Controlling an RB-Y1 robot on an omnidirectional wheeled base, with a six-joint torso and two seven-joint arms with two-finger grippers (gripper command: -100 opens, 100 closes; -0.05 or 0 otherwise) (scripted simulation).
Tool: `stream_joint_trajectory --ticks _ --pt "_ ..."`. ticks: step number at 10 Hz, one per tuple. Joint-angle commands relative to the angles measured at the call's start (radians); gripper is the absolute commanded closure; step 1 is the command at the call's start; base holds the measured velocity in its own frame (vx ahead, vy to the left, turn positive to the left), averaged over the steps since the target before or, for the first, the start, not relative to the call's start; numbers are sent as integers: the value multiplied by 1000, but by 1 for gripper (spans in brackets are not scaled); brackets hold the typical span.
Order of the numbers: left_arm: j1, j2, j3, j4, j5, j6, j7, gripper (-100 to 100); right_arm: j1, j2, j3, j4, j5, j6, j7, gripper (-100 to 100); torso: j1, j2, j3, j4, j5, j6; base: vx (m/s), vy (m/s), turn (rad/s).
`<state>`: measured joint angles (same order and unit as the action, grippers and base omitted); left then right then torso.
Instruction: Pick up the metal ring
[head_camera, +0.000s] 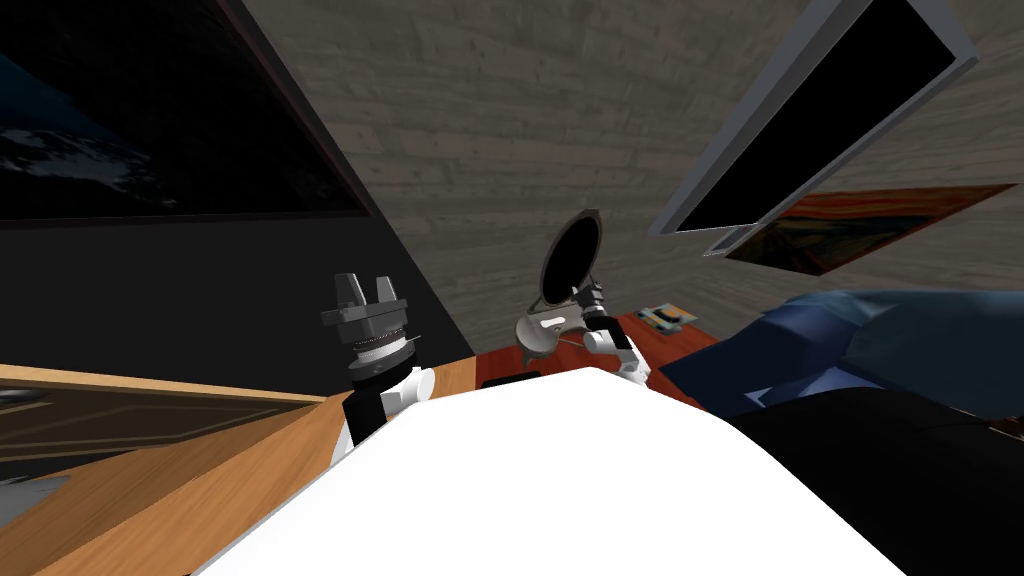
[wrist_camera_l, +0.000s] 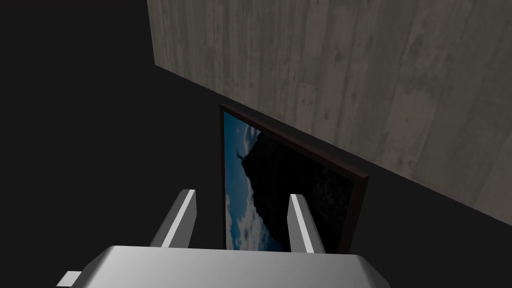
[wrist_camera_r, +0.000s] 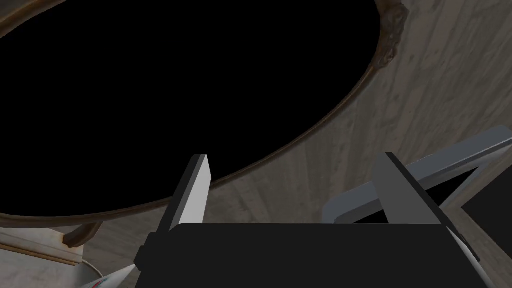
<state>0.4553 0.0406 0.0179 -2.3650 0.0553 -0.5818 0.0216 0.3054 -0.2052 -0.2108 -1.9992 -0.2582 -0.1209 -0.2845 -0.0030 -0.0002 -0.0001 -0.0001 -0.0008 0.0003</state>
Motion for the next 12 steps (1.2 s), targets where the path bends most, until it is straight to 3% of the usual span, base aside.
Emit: stream_joint_trajectory --ticks 1,6,7,8,9,10,11,12 --pt "0 0 0 0 0 0 0 0 -24 -6 -29 50 -43 31 -24 -100 0 0 0 0 0 0 -4 -33 17" --pt "0 0 0 0 0 0 0 0 -83 -18 -109 182 -153 115 -88 -100 1 0 0 0 0 0 -4 -33 26" --pt "0 0 0 0 0 0 0 0 -83 -18 -109 191 -153 115 -88 -100 1 0 0 0 0 0 -2 -31 21" --pt "0 0 0 0 0 0 0 0 -103 -21 -136 234 -191 143 -110 -100 1 0 0 0 0 0 1 -31 22" --pt "0 0 0 0 0 0 0 0 -103 -21 -136 238 -191 143 -110 -100 1 0 0 0 0 0 -2 -25 20" --pt "0 0 0 0 0 0 0 0 -124 -22 -163 277 -229 172 -131 -100 1 0 0 0 0 0 -2 -29 34" --pt "0 0 0 0 0 0 0 0 -124 -22 -163 286 -229 172 -131 -100 1 0 0 0 0 0 -2 -27 14" --pt "0 0 0 0 0 0 0 0 -145 -24 -190 333 -266 201 -153 -100 1 0 0 0 0 0 -2 -33 32"
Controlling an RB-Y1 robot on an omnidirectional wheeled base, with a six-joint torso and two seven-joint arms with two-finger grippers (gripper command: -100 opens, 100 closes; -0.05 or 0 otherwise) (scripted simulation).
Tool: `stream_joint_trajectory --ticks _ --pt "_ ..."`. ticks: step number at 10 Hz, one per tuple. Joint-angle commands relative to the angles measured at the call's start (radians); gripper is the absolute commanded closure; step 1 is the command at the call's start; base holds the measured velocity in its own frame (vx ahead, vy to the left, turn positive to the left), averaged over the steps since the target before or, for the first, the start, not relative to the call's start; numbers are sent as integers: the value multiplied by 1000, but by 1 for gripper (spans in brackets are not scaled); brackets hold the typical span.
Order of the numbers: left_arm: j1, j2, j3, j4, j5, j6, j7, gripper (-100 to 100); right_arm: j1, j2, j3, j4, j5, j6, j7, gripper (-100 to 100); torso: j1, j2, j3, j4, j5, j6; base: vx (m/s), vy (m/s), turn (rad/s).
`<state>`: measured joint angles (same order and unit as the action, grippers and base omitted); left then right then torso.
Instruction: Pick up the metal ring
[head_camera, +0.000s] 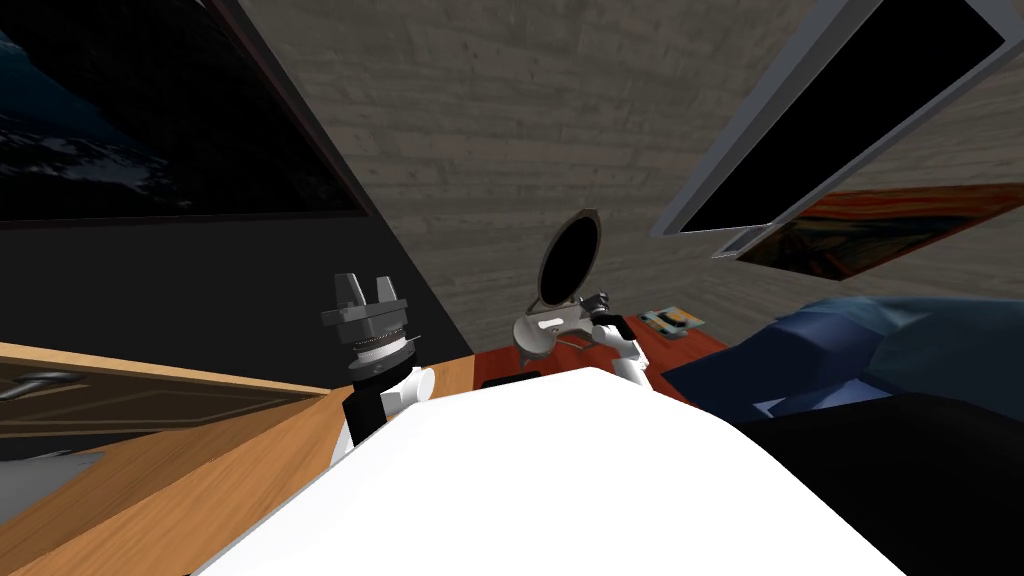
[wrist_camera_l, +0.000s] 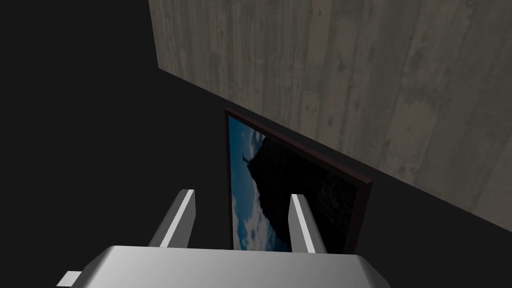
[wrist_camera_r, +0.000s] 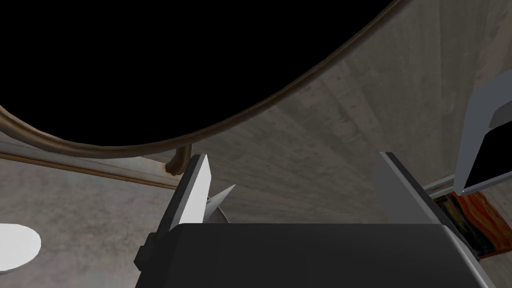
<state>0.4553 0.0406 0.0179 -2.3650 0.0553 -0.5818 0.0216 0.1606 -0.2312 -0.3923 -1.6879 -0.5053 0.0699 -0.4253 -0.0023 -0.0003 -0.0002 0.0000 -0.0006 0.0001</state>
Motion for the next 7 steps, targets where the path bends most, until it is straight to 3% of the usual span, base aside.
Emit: stream_joint_trajectory --ticks 1,2,4,6,7 --pt "0 0 0 0 0 0 0 0 -21 1 -36 50 -50 40 -34 -100 0 0 0 0 0 0 0 -50 51" --pt "0 0 0 0 0 0 0 0 -21 1 -36 73 -57 40 -34 -100 -1 0 0 0 0 0 -2 -39 16" --pt "0 0 0 0 0 0 0 0 -64 0 -90 154 -130 92 -77 -100 0 0 0 0 0 0 -6 -40 38" --pt "0 0 0 0 0 0 0 0 -64 0 -90 175 -132 98 -77 -100 0 0 0 0 0 0 -1 -26 4" --pt "0 0 0 0 0 0 0 0 -85 1 -117 207 -170 127 -98 -100 1 0 0 0 0 0 3 -20 27"
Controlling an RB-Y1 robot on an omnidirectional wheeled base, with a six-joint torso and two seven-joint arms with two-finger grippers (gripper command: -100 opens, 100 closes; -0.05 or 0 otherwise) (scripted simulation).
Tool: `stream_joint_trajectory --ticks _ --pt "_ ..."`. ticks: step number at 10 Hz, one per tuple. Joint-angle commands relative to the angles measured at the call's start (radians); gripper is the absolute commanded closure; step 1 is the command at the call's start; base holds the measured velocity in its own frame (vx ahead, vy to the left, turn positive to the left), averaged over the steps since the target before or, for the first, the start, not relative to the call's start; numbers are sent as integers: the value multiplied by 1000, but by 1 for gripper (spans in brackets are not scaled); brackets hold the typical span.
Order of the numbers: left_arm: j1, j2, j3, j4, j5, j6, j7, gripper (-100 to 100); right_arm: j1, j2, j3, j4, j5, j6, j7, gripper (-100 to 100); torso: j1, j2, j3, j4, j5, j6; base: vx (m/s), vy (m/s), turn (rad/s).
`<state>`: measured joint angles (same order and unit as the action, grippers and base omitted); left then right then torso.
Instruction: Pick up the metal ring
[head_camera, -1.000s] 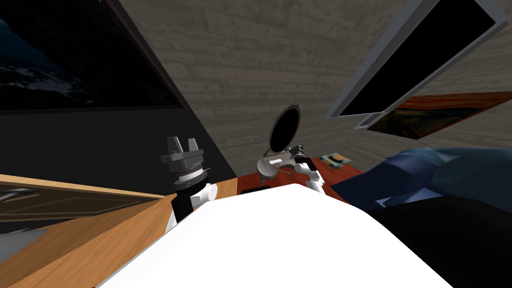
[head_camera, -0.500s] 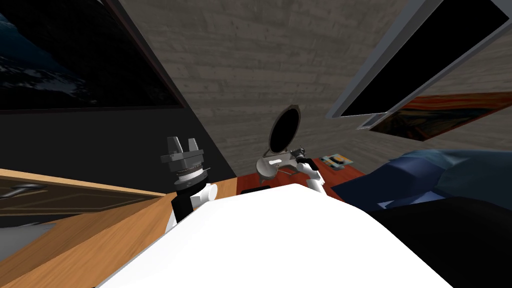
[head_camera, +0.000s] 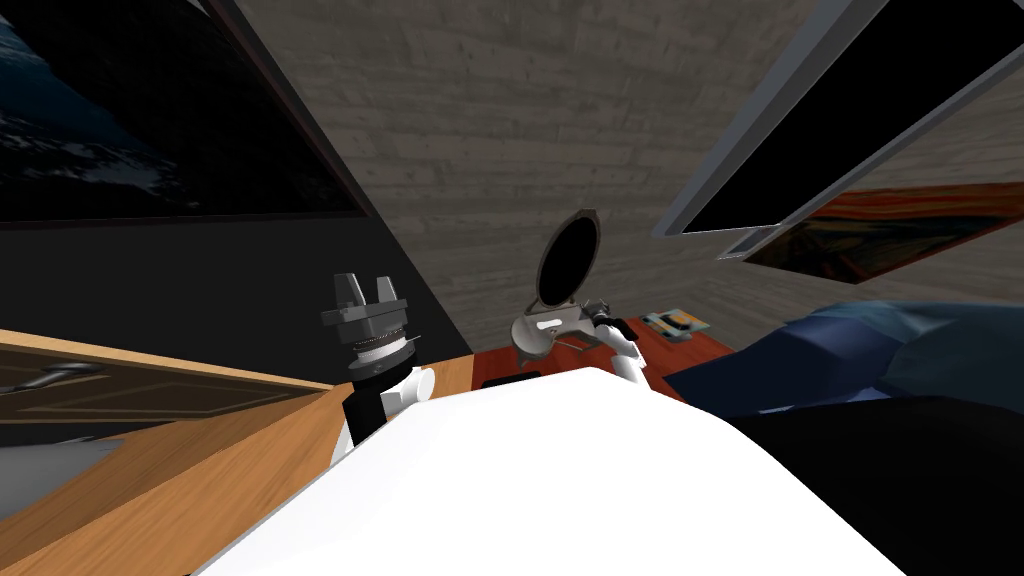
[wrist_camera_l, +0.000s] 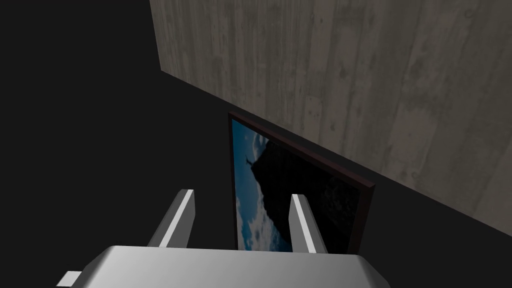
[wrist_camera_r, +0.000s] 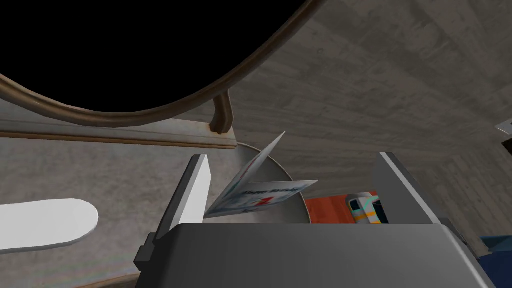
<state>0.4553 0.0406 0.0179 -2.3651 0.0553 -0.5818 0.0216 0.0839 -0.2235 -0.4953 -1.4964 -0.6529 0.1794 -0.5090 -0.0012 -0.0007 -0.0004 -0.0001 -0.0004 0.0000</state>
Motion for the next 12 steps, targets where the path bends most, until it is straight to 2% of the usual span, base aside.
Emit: stream_joint_trajectory --ticks 1,2,3,4,5,6,7,9,10,11,12 --pt "0 0 0 0 0 0 0 0 -9 -7 -14 35 -22 18 -14 -100 0 0 0 0 0 0 0 -22 22" --pt "0 0 0 0 0 0 0 0 -30 -6 -41 84 -59 47 -35 -100 0 0 0 0 0 0 -4 -32 22" --pt "0 0 0 0 0 0 0 0 -30 -6 -41 87 -59 47 -35 -100 -1 1 0 0 0 0 -5 -28 16" --pt "0 0 0 0 0 0 0 0 -51 -5 -67 113 -95 75 -56 -100 0 1 0 0 0 0 -5 -26 35" --pt "0 0 0 0 0 0 0 0 -51 -5 -67 138 -96 75 -56 -100 0 1 0 0 0 0 1 -26 15" --pt "0 0 0 0 0 0 0 0 -71 -3 -93 169 -132 104 -76 -100 0 0 0 0 0 0 -3 -34 24" --pt "0 0 0 0 0 0 0 0 -71 -3 -93 188 -132 104 -76 -100 -1 0 0 0 0 0 -2 -28 17" --pt "0 0 0 0 0 0 0 0 -112 4 -143 266 -200 158 -116 -100 0 0 0 0 0 0 1 -32 40" --pt "0 0 0 0 0 0 0 0 -112 4 -143 285 -201 158 -116 -100 -1 0 0 0 0 0 -2 -32 12" --pt "0 0 0 0 0 0 0 0 -131 11 -167 322 -234 184 -135 -100 -1 0 0 0 0 0 -2 -34 16" --pt "0 0 0 0 0 0 0 0 -131 11 -167 331 -234 184 -135 -100 -1 0 0 0 0 0 -2 -29 17"
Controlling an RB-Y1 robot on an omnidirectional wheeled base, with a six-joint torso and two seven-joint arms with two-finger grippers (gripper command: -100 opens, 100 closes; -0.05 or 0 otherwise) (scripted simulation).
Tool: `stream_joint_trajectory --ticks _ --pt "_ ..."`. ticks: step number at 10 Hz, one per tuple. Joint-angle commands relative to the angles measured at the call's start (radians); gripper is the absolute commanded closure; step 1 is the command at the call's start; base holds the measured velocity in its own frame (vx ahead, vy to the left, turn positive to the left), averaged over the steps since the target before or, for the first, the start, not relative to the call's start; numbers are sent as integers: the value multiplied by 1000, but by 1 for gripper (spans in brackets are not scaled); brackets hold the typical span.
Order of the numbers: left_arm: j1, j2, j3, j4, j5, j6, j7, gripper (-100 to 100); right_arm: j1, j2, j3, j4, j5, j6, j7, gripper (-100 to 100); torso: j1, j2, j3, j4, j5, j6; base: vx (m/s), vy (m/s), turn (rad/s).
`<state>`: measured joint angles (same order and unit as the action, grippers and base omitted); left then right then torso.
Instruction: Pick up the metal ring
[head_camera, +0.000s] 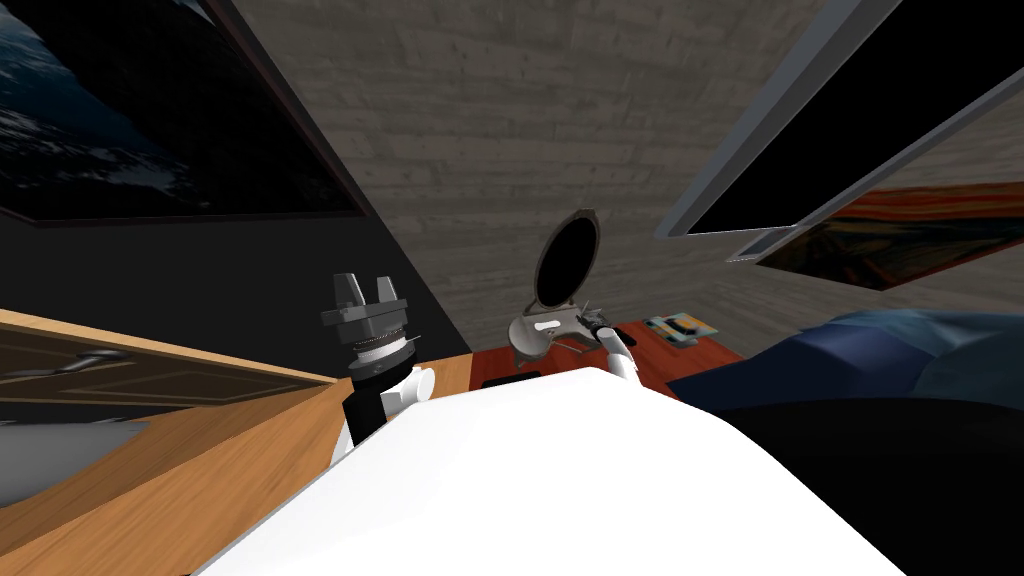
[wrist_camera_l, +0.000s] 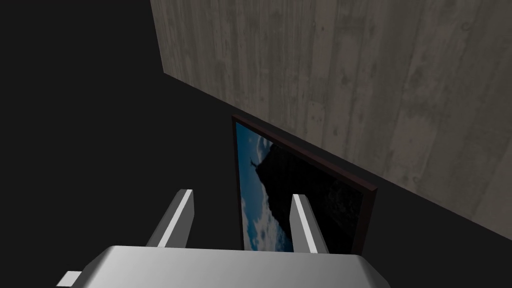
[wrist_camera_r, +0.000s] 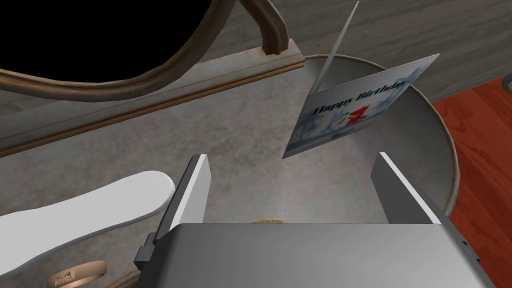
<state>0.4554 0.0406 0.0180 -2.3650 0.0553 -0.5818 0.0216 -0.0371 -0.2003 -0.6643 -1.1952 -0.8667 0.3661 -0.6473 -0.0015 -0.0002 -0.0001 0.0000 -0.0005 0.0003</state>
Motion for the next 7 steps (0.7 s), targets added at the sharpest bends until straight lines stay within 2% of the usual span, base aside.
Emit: stream_joint_trajectory --ticks 1,2,3,4,5,7 --pt "0 0 0 0 0 0 0 0 -10 -13 2 30 -20 -3 4 -100 0 0 0 0 0 0 -2 -11 1" --pt "0 0 0 0 0 0 0 0 -28 -4 -20 67 -52 22 -14 -100 1 0 0 0 0 0 -3 -16 21" --pt "0 0 0 0 0 0 0 0 -28 -4 -20 75 -52 22 -14 -100 1 0 0 0 0 0 -4 -19 18" --pt "0 0 0 0 0 0 0 0 -45 7 -42 117 -82 45 -31 -100 1 0 0 0 0 0 0 -26 19" --pt "0 0 0 0 0 0 0 0 -45 7 -42 117 -82 45 -31 -100 0 0 0 0 0 0 1 -24 19" --pt "0 0 0 0 0 0 0 0 -76 38 -81 191 -136 88 -62 -100 0 0 0 0 0 0 -5 -30 27"
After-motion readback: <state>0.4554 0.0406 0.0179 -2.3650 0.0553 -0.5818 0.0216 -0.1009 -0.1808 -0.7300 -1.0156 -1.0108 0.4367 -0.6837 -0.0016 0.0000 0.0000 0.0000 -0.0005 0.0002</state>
